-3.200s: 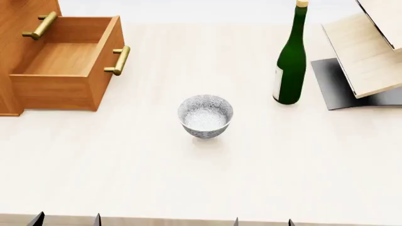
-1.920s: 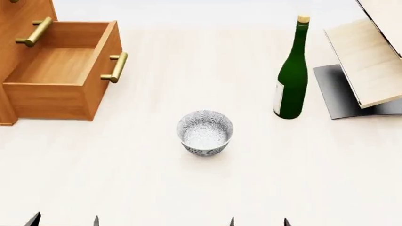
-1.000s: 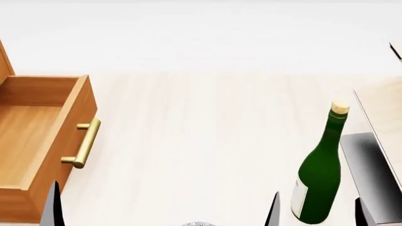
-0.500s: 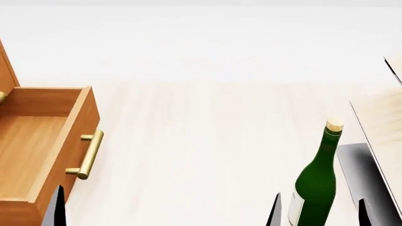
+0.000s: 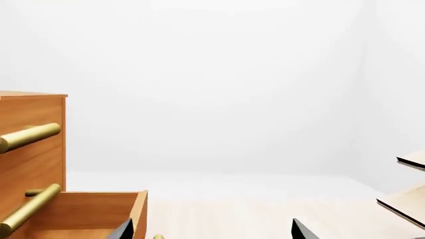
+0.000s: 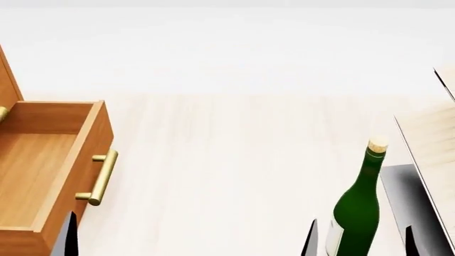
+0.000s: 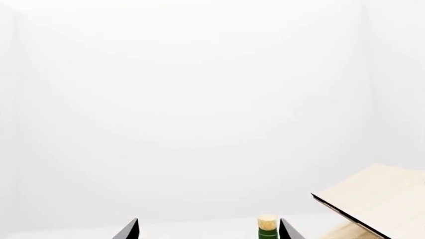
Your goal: Put the bowl on top of the cabinet.
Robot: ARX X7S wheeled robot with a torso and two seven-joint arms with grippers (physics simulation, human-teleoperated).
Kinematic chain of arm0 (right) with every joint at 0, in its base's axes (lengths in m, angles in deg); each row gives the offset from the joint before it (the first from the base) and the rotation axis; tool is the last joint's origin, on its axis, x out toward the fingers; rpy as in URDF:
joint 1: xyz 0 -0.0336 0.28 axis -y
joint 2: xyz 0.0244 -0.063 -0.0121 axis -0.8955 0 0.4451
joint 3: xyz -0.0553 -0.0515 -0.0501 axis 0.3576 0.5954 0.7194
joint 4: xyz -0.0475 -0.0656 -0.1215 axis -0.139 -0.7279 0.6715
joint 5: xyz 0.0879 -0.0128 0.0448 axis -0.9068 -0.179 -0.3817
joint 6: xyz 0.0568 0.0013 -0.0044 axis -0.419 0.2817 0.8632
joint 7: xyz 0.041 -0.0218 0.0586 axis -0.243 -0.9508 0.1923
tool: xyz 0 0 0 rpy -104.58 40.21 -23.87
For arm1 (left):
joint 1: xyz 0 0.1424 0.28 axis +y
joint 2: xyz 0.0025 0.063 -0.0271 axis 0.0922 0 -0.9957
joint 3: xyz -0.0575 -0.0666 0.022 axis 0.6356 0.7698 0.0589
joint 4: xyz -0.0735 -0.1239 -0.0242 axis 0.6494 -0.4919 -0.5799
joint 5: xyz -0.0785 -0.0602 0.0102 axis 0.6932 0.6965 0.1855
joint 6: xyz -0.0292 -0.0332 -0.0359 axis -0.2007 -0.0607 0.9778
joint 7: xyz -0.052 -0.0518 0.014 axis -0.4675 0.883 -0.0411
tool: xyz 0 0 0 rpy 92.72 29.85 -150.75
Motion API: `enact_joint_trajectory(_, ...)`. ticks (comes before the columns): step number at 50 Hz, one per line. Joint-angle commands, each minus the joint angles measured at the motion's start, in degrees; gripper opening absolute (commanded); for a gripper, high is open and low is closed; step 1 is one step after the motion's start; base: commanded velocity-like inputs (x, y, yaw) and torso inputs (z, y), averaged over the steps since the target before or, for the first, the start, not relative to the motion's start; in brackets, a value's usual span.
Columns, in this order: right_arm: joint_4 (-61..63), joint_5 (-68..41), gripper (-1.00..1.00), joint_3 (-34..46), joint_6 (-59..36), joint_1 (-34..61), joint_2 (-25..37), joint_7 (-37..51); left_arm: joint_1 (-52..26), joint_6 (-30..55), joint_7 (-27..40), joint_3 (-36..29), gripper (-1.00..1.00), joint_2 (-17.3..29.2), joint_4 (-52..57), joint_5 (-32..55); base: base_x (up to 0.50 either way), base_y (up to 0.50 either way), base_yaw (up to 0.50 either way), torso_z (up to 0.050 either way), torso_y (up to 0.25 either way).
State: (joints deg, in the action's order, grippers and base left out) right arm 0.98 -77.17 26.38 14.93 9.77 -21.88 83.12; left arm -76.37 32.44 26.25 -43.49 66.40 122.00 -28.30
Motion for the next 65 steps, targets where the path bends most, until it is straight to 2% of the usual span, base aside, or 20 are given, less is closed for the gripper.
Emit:
enact_joint_trajectory(1,-0.1,1.3,1.00,-1.0,1.0,-0.3,-0.8,-1.2,-0.6,1.6,-2.1,2.1,1.00,-0.3,-0.5,3.8,0.00,0.00,0.00,0.000,0.000)
enact_joint_trajectory(2,-0.1,1.3,1.00,-1.0,1.2,-0.4,-0.8,-1.2,-0.8,1.9,-3.1,2.5,1.00,-0.1,-1.1,6.0,0.00,0.00,0.00,0.000,0.000)
enact_joint_trajectory(6,-0.1,1.1,1.00,-0.9,1.2,-0.4,-0.5,-1.1,-0.9,1.6,-2.1,1.9,1.00,-0.1,-1.2,3.9,0.00,0.00,0.00,0.001,-0.052)
enact_joint_trajectory(55,-0.1,0.4,1.00,-0.1,1.7,-0.5,1.2,0.2,-0.9,0.1,0.4,-0.3,1.00,1.5,-1.3,1.7,0.00,0.00,0.00,0.011,-0.250)
enact_joint_trajectory(62,-0.2,0.4,1.00,0.0,1.7,-0.5,1.4,0.4,-5.1,8.4,1.2,-0.8,1.00,4.0,1.3,5.0,0.00,0.00,0.00,0.003,-0.039)
enact_joint_trajectory(63,-0.2,0.5,1.00,0.1,1.7,-0.4,1.4,0.5,-7.7,13.7,1.0,-0.3,1.00,5.6,3.4,9.3,0.00,0.00,0.00,0.000,0.000)
enact_joint_trajectory(65,-0.3,0.6,1.00,0.2,1.7,-0.4,1.4,0.5,-10.5,16.8,0.7,0.3,1.00,6.9,5.4,12.4,0.00,0.00,0.00,0.000,0.000)
